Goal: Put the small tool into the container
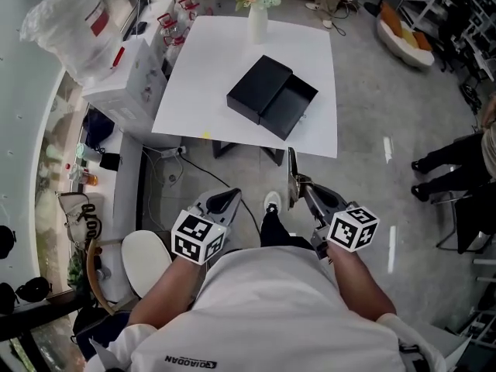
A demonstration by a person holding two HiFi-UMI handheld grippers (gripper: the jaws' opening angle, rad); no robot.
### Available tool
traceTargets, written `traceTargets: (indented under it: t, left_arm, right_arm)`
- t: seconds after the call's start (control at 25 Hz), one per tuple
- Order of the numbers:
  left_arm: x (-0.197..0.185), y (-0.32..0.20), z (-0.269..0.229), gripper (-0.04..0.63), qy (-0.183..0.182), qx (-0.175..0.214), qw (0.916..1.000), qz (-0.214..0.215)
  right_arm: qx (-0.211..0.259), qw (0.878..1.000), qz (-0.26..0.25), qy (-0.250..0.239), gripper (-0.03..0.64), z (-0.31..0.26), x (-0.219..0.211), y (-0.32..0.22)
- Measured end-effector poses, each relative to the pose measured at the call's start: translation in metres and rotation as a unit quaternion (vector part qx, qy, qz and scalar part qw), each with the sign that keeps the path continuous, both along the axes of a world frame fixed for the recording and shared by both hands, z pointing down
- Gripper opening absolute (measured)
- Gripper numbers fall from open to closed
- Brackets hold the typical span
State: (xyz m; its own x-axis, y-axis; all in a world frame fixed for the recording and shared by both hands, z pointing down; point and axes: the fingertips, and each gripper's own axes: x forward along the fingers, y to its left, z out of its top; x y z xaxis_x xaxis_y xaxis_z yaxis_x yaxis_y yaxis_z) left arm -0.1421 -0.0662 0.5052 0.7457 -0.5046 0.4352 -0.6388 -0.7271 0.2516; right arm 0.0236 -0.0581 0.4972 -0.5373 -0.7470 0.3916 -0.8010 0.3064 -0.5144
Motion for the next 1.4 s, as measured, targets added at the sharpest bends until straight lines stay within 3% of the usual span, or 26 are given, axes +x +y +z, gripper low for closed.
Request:
traceTargets:
  t: [0.36,0.6,0.96,1.4]
  left_arm:
    - [0.048,-0.115,-0.037,0.009,-0.002,0.033,0.9992,-0.023]
    - [0.074,-0.16,-0.033,0.009,-0.014,0.029,0.9989,-0.035]
    - [0.093,-0.204,-0.027,0.009,-0.03,0.023,0.997,-0.068]
    - [0.1,-0.219,-0.018,0.009,-0.041,0.011,0.9969,-0.066]
  right_arm:
    - [0.019,0.999,-0.033,-0.013,0.014,-0.019,0.034,-0.109]
    - [0.015,0.999,-0.045,-0.025,0.014,-0.011,0.06,-0.159]
    - [0.006,0.997,-0.07,-0.036,0.014,0.004,0.084,-0.212]
    - [-0.003,0.997,-0.073,-0.04,0.015,0.012,0.091,-0.231]
